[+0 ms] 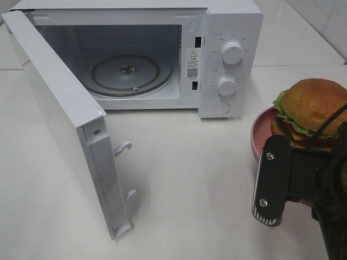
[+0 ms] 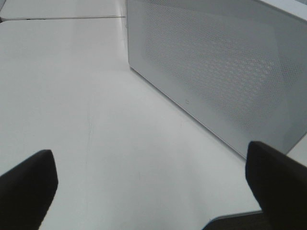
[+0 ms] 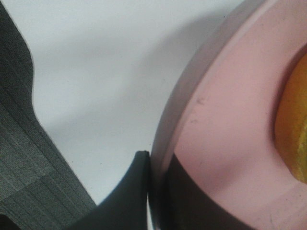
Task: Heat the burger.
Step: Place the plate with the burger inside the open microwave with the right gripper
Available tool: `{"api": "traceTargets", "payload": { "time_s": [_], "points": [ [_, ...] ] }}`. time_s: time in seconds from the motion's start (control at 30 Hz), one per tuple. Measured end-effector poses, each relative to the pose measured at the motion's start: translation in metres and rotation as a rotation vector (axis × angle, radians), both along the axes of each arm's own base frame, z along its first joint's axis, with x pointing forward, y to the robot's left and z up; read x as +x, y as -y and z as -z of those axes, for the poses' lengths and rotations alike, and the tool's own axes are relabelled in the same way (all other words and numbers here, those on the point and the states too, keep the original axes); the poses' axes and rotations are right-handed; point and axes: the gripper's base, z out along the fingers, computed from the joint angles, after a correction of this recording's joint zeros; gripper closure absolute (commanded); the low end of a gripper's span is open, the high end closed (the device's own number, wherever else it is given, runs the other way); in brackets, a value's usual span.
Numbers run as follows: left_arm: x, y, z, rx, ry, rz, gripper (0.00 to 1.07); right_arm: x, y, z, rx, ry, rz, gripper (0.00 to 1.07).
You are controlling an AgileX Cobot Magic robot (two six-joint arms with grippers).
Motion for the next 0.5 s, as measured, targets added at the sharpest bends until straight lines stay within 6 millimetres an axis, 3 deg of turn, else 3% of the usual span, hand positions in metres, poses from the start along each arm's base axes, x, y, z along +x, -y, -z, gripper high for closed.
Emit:
{"api": "traceTargets", "payload": {
  "time_s": [0.5],
  "points": [
    [0.0, 0.0, 0.0, 0.0, 0.0, 0.0, 0.06, 0.0004, -0.0027, 0.0006, -0.027, -0.02, -0.157, 1.07]
  ]
}}
